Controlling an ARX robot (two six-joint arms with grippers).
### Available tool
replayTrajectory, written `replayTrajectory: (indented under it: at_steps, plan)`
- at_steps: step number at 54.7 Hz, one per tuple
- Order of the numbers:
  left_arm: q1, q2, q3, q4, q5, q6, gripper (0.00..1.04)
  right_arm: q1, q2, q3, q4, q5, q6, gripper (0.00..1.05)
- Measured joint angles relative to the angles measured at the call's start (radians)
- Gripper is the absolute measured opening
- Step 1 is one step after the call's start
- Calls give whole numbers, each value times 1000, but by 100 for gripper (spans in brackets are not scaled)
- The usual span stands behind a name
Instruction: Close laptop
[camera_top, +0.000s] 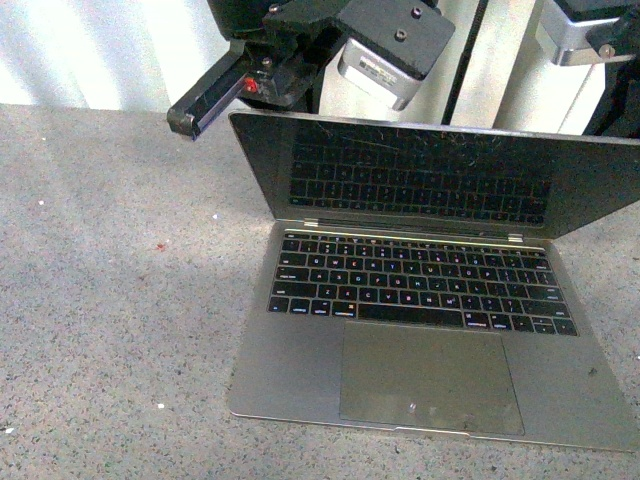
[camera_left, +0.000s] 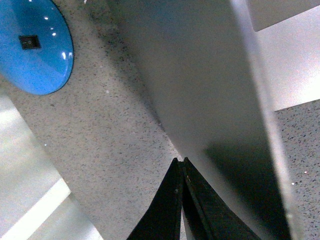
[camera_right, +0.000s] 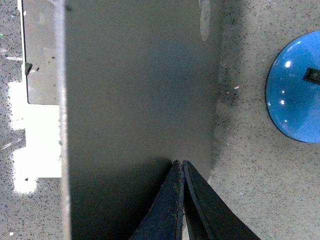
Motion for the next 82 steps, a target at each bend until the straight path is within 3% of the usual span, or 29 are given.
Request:
replayTrajectory:
  at_steps: [45,82]
  plan:
    - [-66,-49,-423,280,76,-66,4,75,27,-306,233,-64,29,3]
    - [-84,-35,-554,368,104,-101,4,67,81,-425,320,-64,35,3]
